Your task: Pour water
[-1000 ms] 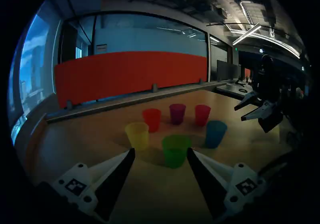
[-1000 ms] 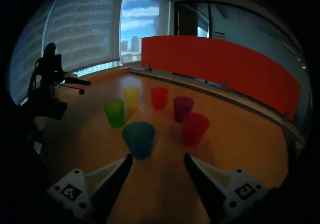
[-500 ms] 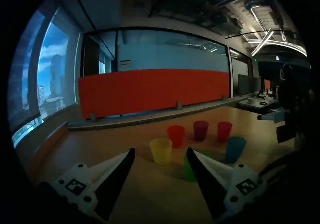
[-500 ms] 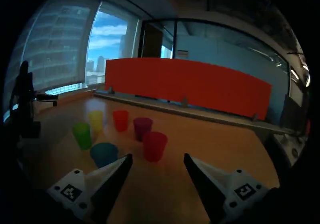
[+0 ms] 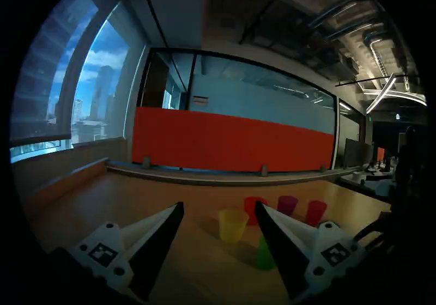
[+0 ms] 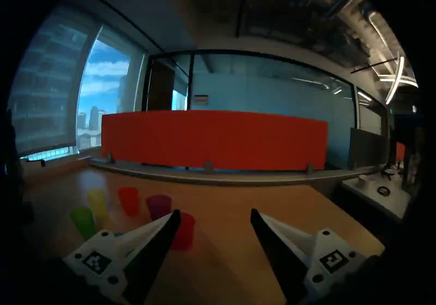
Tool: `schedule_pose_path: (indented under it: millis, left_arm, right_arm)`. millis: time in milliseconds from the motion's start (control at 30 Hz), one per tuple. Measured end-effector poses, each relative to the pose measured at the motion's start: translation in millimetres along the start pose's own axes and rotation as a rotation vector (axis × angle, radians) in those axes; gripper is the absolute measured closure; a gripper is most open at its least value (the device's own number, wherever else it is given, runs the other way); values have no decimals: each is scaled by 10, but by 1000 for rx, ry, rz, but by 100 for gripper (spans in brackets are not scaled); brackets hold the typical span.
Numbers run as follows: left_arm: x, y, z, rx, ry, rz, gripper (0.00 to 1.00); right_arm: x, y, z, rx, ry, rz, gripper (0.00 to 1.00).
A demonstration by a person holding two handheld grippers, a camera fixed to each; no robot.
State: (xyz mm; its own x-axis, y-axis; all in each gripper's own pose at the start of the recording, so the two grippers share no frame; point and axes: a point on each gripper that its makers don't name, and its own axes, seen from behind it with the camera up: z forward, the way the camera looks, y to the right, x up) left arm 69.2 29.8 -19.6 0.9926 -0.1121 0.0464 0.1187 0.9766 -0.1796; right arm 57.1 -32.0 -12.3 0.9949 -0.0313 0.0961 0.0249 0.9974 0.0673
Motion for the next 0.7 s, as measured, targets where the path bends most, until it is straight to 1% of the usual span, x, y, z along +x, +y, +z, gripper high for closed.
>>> schedule_pose_path:
  millis: [100, 200, 267, 467, 600, 700]
  left_arm:
    - [25, -81, 2, 38, 6, 18, 4]
    - [57, -142, -6, 75, 17, 52, 4]
    - [74, -155, -11, 87, 24, 67, 4]
    - [84, -227, -20, 131, 54, 104, 4]
    - [10, -293, -21, 163, 54, 129, 4]
    - [-61, -328, -14, 178, 52, 140, 4]
  right_arm:
    - [56, 13, 19, -16, 19, 41, 1]
    - [90, 51, 29, -36, 36, 69, 1]
    - [94, 90, 28, -51, 42, 78, 1]
    - [107, 212, 24, -90, 49, 87, 1]
    - [122, 296, 3, -110, 54, 84, 1]
    - [89, 350, 1, -121, 45, 90, 1]
